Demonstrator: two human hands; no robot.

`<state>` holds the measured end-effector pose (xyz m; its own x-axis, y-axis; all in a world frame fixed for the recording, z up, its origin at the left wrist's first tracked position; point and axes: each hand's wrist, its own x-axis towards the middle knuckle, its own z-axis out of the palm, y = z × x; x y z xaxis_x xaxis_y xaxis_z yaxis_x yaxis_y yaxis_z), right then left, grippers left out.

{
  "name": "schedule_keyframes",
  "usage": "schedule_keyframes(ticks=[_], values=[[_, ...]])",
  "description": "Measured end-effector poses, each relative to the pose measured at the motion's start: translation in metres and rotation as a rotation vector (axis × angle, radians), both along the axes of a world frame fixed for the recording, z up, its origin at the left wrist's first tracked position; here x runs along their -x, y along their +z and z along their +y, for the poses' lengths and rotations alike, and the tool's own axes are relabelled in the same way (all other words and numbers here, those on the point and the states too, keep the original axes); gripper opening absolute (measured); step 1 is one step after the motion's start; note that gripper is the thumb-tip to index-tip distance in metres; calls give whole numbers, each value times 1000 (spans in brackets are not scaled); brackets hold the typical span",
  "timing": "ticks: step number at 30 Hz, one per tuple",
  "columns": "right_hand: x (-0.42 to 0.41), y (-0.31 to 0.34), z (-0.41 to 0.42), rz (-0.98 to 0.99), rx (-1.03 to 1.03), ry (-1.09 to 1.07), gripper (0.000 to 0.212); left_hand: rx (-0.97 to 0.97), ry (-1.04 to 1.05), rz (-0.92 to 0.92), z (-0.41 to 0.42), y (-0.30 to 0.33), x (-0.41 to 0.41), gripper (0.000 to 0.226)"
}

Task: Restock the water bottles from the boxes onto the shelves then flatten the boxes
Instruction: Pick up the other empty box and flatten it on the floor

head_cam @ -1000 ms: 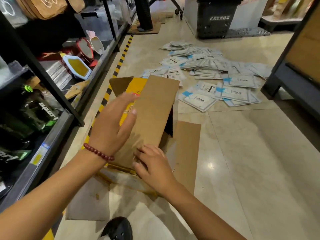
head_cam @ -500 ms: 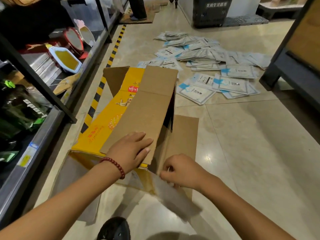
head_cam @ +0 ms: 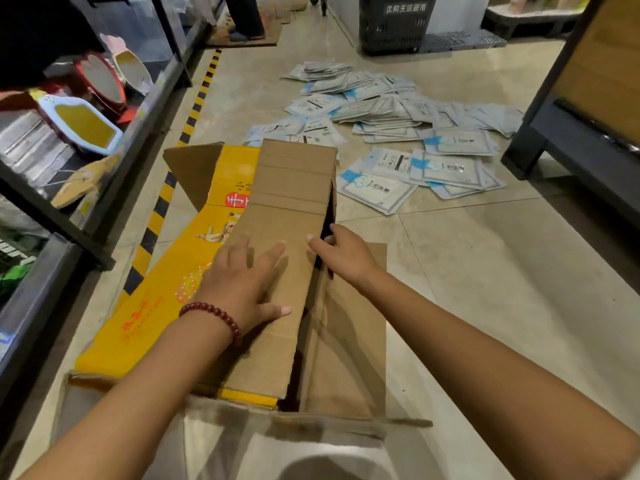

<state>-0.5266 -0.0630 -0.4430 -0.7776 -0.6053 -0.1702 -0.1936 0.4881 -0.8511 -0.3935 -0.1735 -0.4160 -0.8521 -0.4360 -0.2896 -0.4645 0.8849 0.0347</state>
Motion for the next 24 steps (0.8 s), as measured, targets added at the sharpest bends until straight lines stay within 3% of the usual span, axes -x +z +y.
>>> schedule_keyframes(ticks=[5, 10, 16, 24], values=[[24, -16, -22, -281, 87, -138, 84, -149, 123, -152, -13, -1, -6, 120], [32, -31, -20, -60, 122, -221, 77, -173, 183, -220, -22, -2, -14, 133], [81, -33, -10, 34, 106, -488, 83, -170, 138, -265, -17, -1, -19, 131], [124, -30, 6, -150, 104, -253, 82, -249, 140, -261, -2, -19, -42, 132]])
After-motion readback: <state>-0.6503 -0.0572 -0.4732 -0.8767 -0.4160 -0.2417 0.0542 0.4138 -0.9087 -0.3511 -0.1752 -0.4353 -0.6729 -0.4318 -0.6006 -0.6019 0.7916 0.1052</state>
